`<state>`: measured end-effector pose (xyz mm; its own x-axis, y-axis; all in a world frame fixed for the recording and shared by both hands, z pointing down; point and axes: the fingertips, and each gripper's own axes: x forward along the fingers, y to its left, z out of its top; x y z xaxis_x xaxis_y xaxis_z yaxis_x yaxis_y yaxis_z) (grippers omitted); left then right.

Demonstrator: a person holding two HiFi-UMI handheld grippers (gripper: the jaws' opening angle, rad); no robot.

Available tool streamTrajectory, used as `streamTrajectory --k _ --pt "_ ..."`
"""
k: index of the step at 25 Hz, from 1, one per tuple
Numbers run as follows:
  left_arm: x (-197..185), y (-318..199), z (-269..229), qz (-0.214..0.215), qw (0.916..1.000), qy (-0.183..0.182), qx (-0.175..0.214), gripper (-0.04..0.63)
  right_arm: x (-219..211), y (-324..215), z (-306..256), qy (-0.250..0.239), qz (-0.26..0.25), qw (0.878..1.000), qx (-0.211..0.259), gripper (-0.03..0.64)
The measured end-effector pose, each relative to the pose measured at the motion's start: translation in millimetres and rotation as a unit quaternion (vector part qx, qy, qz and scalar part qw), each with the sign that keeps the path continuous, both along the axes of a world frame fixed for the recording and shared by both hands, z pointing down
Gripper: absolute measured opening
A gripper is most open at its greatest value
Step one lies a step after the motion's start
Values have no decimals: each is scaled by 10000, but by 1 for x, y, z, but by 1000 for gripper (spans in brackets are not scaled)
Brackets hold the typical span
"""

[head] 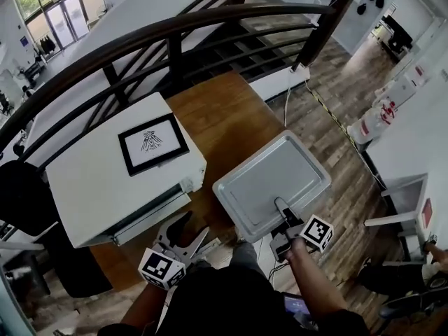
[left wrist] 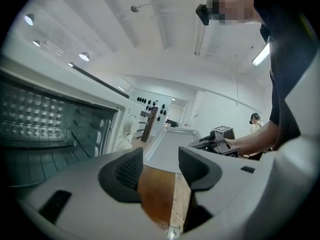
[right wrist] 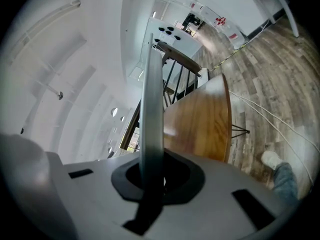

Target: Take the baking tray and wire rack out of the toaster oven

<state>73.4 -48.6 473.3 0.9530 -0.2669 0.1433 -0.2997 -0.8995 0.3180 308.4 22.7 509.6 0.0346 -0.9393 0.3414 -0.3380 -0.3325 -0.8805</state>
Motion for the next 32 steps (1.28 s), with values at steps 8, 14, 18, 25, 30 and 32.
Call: streamTrajectory --k 8,14,18,25,30,32 --pt "46 -17 -4 -597 9982 67 -27 222 55 -84 16 23 -629 9980 36 6" --pt "93 -23 -10 -1320 9911 145 -75 222 82 -139 36 -338 -1242 9916 -115 5" --pt "127 -29 -7 -1658 9859 142 -176 221 94 -171 52 -627 -1635 9843 -207 5" --pt "144 -38 3 -2058 9782 136 -245 221 94 -199 83 -682 -2438 9657 -585 6" --pt "141 -45 6 -2367 9711 -103 -301 221 92 -219 110 -609 -3322 9349 -1091 6" --pt "140 -47 7 -2471 9685 -137 -272 221 87 -228 116 -628 -3682 9189 -1270 6"
